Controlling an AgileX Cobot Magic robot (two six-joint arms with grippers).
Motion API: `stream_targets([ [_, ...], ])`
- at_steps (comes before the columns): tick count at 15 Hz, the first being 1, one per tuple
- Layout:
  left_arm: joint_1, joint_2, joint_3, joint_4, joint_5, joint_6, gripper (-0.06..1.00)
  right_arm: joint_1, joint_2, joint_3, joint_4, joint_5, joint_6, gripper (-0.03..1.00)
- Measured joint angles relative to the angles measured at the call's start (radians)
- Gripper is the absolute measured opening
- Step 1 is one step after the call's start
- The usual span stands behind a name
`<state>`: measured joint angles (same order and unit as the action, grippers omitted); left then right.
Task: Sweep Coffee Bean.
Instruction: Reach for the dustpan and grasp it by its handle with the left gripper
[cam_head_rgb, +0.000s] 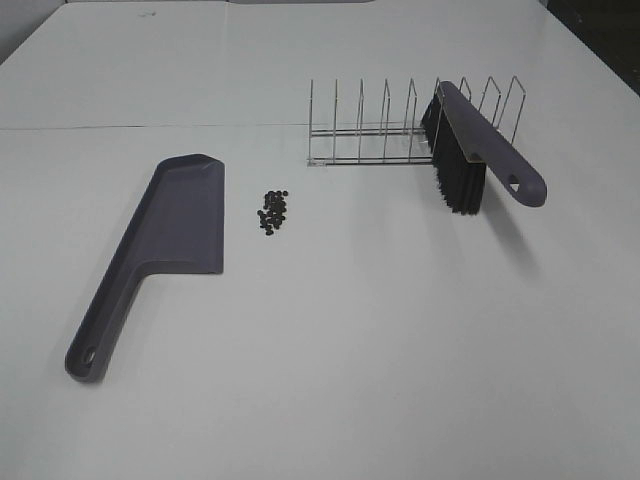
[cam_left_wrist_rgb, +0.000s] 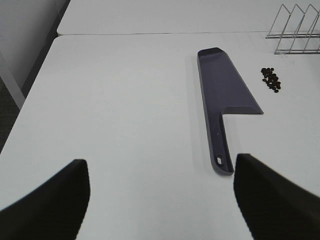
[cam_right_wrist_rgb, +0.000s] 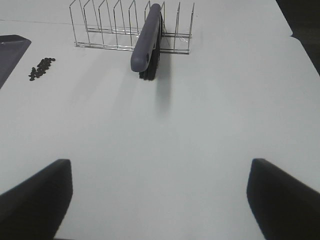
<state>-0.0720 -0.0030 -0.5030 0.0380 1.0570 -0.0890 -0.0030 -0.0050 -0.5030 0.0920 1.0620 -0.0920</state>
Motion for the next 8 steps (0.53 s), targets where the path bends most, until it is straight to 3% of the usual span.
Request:
stream_targets([
  [8, 0.000, 0.000, 0.000, 0.000, 0.000, 0.000, 0.75, 0.000, 0.000, 0.000, 0.000, 0.000, 0.000, 0.84],
])
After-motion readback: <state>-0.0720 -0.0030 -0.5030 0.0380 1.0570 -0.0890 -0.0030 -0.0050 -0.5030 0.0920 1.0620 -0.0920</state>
